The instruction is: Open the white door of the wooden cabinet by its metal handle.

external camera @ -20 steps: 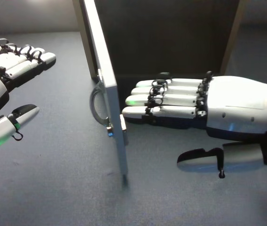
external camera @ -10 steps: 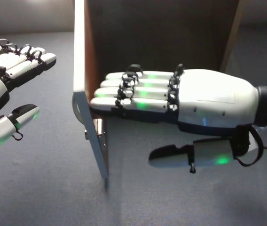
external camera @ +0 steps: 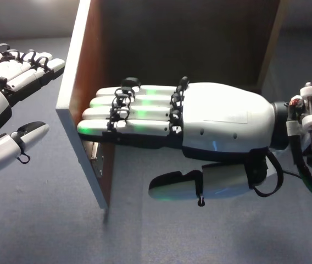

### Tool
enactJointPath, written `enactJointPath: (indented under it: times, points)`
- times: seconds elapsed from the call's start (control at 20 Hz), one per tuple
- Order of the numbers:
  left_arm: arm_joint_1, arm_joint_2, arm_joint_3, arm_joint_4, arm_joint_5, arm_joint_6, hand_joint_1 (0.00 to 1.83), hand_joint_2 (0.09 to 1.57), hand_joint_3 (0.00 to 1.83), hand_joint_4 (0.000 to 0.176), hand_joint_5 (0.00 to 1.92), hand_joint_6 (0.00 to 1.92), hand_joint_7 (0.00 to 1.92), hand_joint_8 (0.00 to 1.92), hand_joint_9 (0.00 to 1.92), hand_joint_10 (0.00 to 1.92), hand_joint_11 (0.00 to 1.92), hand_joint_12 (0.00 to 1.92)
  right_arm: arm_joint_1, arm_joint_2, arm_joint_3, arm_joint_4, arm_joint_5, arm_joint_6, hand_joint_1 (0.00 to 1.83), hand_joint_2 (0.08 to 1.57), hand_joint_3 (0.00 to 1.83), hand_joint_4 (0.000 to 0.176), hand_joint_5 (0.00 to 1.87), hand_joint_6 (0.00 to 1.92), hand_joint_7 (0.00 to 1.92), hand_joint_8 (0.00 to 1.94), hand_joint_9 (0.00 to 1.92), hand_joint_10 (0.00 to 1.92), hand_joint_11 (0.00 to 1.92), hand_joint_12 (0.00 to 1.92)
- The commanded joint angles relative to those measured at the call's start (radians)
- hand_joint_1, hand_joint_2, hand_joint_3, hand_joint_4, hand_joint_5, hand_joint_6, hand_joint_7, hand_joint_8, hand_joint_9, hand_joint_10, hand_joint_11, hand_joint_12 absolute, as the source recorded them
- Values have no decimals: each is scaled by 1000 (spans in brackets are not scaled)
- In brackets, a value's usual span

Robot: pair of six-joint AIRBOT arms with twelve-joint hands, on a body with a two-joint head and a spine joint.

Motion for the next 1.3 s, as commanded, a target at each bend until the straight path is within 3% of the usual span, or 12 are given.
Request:
enactJointPath:
  times: [0.0, 0.25, 0.35, 0.45, 0.5, 0.55, 0.6, 0.65, 0.7, 0.75, 1.1, 1.25]
  points:
    - [-13, -5, 9, -5, -121, 0, 555, 1467, 0, 0, 128, 0, 122, 0, 136, 0, 0, 484, 15, -4, 3, 59, 108, 5, 557, 1384, 0, 0, 3, 0, 1, 0, 0, 0, 0, 0]
    - [-16, -8, 11, -5, -123, 0, 666, 1456, 0, 0, 180, 8, 188, 9, 209, 11, 0, 726, 21, -21, 8, 63, 108, 5, 264, 1470, 21, 0, 1, 0, 2, 0, 0, 0, 1, 0]
    - [-16, -8, 10, -5, -125, -1, 554, 1473, 4, 0, 168, 7, 170, 9, 175, 8, 0, 650, 21, -21, 5, 68, 108, 5, 575, 1391, 0, 0, 0, 0, 0, 0, 0, 0, 0, 0]
    - [-14, -7, 6, -7, -132, -2, 58, 1560, 38, 0, 118, 9, 116, 8, 90, 6, 6, 166, 19, 14, -9, 105, 108, 5, 331, 1447, 13, 0, 41, 7, 0, 0, 0, 0, 0, 0]
    - [-13, -7, 6, -7, -133, -3, 58, 1560, 38, 0, 118, 9, 116, 8, 90, 6, 6, 166, 16, 18, -9, 109, 108, 5, 331, 1447, 13, 0, 41, 7, 0, 0, 0, 0, 0, 0]
    - [-8, -5, 3, -11, -141, -4, 11, 1339, 0, 54, 23, 1, 22, 1, 17, 0, 42, 82, -7, 46, -12, 148, 113, 1, 251, 1465, 16, 0, 19, 5, 0, 0, 0, 0, 0, 0]
    - [-5, -4, 1, -12, -145, -5, 1, 1321, 0, 24, 81, 5, 180, 2, 163, 22, 8, 809, -20, 59, -13, 171, 117, -6, 252, 1463, 9, 0, 10, 2, 0, 0, 0, 0, 0, 0]
    - [-2, -2, -1, -16, -151, -5, 0, 1316, 0, 14, 88, 3, 201, 9, 193, 25, 1, 1098, -42, 78, -14, 211, 126, -22, 253, 1462, 6, 0, 19, 6, 0, 0, 0, 0, 16, 7]
    - [-1, -1, -2, -17, -153, -5, 270, 1437, 18, 0, 129, 8, 132, 4, 157, 6, 0, 610, -62, 94, -16, 255, 137, -40, 257, 1462, 6, 0, 3, 0, 0, 0, 0, 0, 2, 1]
    - [0, 0, -4, -18, -156, -5, 465, 1464, 8, 0, 132, 4, 132, 5, 153, 3, 11, 498, -81, 115, -20, 293, 146, -60, 243, 1461, 4, 0, 0, 0, 0, 0, 0, 0, 0, 0]
    - [15, 7, -15, -30, -180, -5, 512, 1483, 3, 0, 103, 2, 96, 2, 97, 6, 0, 355, -234, 248, -64, 579, 299, -170, 161, 1424, 0, 0, 70, 7, 48, 10, 16, 4, 8, 3]
    - [24, 9, -17, -35, -198, -10, 579, 1479, 0, 0, 100, 1, 92, 1, 96, 3, 0, 386, -279, 298, -80, 648, 356, -191, 311, 1459, 6, 0, 67, 6, 40, 2, 0, 0, 0, 0]
